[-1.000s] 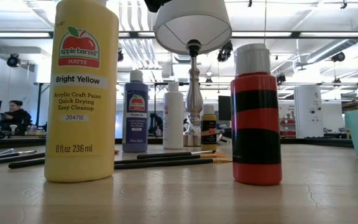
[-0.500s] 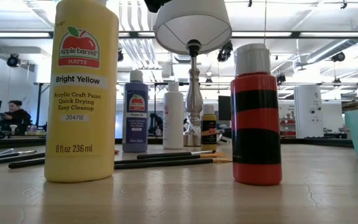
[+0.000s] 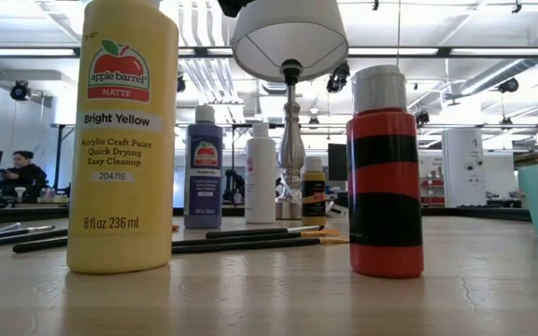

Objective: Pick & Place Paint Supplies
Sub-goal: Put the blue paint bottle into the green bin

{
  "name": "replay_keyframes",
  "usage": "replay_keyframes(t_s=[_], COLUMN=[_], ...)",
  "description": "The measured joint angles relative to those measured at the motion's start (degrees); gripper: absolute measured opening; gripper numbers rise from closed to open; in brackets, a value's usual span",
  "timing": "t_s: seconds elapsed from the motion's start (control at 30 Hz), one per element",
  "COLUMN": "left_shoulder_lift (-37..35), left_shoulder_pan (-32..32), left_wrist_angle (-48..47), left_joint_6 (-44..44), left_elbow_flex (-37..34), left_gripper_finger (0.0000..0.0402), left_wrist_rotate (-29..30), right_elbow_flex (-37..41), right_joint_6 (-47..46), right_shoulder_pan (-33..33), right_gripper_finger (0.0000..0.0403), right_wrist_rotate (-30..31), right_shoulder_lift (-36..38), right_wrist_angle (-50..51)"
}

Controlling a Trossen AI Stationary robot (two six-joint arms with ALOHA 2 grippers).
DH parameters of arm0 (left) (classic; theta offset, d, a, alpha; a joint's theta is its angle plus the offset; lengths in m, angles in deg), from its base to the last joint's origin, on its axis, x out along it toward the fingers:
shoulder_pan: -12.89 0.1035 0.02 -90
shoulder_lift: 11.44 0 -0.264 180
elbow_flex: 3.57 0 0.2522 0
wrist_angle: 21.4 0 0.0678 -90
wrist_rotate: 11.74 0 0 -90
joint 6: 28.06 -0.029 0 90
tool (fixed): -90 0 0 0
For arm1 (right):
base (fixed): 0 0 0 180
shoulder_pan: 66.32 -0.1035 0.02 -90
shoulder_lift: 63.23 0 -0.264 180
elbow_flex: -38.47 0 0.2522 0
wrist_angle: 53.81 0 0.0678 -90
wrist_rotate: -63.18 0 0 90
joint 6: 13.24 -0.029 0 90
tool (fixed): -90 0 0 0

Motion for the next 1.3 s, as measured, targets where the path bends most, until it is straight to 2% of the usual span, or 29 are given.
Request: replay_keyframes(t_s=[0.13, 0.27, 0.4, 0.53, 0.83, 1.3], left_shoulder_lift=[0.0, 0.0, 0.0, 0.0, 0.0, 0.0], left_shoulder_pan=[0.0, 0.0, 0.0, 0.0, 0.0, -0.1], left_wrist_angle=[-0.1, -0.6, -0.7, -0.8, -1.0, -1.0], left_joint_6=[-0.2, 0.2, 0.2, 0.2, 0.3, 0.3], left_elbow_flex=[0.0, 0.0, 0.0, 0.0, 0.0, 0.0], left_gripper_finger=[0.0289, 0.0289, 0.0289, 0.0289, 0.0289, 0.0289], left_wrist_rotate=[0.0, 0.0, 0.0, 0.0, 0.0, 0.0], right_elbow_flex=[-3.2, -5.7, -7.6, -9.3, -9.9, -4.7], right_joint_6=[9.1, 14.4, 15.3, 14.6, 5.9, 5.6], right_shoulder_pan=[4.6, 10.3, 15.1, 17.7, 18.3, 18.6], right_gripper_finger=[0.0226, 0.0215, 0.0208, 0.0206, 0.0205, 0.0205], right_wrist_rotate=[-4.4, -14.0, -24.3, -31.2, -33.5, -35.3], right_shoulder_lift=[2.4, 4.0, 4.8, 4.5, 4.1, 4.1], right_wrist_angle=[0.0, -0.1, -0.3, -0.4, -0.8, -4.2])
